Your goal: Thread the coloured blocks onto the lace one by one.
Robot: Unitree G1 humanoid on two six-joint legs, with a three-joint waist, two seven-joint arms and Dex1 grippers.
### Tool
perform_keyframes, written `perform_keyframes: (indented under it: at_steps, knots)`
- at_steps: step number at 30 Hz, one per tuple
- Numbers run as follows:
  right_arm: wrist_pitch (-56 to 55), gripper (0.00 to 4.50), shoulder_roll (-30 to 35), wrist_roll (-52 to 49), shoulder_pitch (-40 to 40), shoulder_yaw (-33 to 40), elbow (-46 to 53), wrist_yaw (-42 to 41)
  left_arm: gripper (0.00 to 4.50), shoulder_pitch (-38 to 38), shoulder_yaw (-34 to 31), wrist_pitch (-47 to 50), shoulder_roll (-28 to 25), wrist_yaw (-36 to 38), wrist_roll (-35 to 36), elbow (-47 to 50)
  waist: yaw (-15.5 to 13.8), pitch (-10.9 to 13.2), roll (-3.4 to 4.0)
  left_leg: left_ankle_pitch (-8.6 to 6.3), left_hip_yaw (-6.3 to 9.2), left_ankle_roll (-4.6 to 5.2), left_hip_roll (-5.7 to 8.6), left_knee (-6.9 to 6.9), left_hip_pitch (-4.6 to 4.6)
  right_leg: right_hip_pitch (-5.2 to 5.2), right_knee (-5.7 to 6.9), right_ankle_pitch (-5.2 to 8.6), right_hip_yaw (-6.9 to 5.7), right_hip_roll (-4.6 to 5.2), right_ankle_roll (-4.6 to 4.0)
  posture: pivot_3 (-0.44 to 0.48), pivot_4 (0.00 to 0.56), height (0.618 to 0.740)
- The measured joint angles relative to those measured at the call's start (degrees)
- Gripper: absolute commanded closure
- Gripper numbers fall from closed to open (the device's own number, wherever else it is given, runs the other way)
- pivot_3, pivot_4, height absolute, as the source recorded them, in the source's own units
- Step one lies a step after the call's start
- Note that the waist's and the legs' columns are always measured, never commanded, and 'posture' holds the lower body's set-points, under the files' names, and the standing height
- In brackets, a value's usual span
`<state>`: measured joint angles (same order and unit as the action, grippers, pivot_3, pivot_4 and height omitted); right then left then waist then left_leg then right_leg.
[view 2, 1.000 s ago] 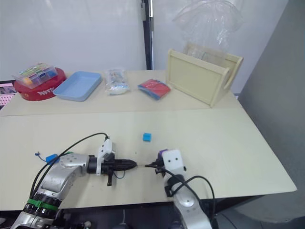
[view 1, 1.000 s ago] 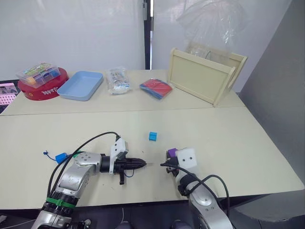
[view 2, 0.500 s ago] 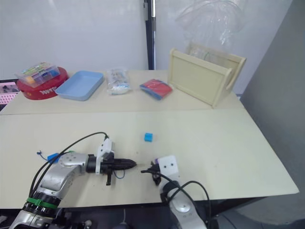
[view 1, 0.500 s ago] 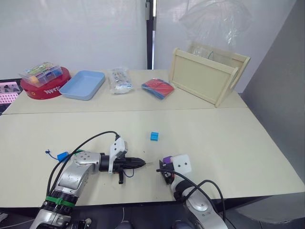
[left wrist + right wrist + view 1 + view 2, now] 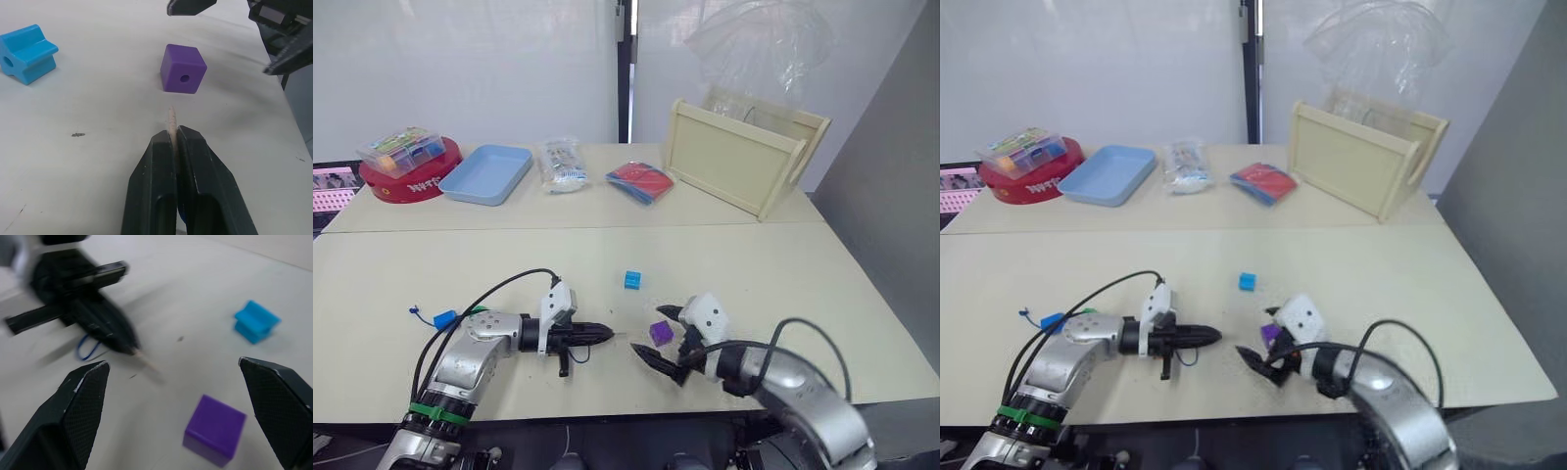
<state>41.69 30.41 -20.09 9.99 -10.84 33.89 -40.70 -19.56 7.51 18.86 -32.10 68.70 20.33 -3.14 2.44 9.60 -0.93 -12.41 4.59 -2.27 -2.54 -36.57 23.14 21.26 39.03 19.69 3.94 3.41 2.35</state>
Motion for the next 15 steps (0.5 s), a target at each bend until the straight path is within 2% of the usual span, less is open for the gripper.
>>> perform_keyframes:
  at_steps: [3, 5, 8, 15]
  knots:
    - [-1.7, 0.05, 5.3, -0.7, 5.7, -1.4, -6.7, -8.0, 4.5, 0.0, 0.1, 0.0, 0.0, 0.0, 0.0, -0.1, 0.1, 0.0, 0.0, 0.0, 0.0, 0.01, 0.0, -0.04, 0.0, 0.0, 0.0, 0.0, 0.0, -0.01, 0.0, 0.0, 0.15, 0.74]
    - [-7.6, 0.05, 8.6, 2.1, 12.4, -5.1, -14.4, -15.2, 4.5, 0.2, 0.2, -0.1, 0.1, 0.0, 0.0, 0.2, 0.3, 0.0, 0.0, 0.0, -0.01, 0.01, -0.01, -0.06, -0.02, 0.0, 0.01, 0.0, 0.01, -0.01, 0.0, 0.0, 0.15, 0.74]
    - [-18.9, 0.05, 9.9, 8.2, 21.0, -10.8, -26.9, -24.2, 4.5, 1.1, 0.4, 0.1, -0.2, 0.1, 0.1, 2.0, 0.2, 0.0, 0.0, -0.01, -0.01, 0.02, -0.04, -0.08, 0.0, 0.01, -0.01, 0.0, 0.0, -0.04, 0.0, 0.0, 0.15, 0.74]
    - [-30.8, 0.05, 6.9, 12.3, 23.4, -14.1, -38.8, -31.3, 4.5, 3.8, 0.4, 1.2, -1.1, -0.4, 0.2, 5.7, -0.3, 0.0, 0.0, -0.02, -0.02, 0.04, 0.0, -0.2, 0.14, 0.02, -0.05, 0.0, 0.0, 0.05, 0.0, 0.0, 0.15, 0.74]
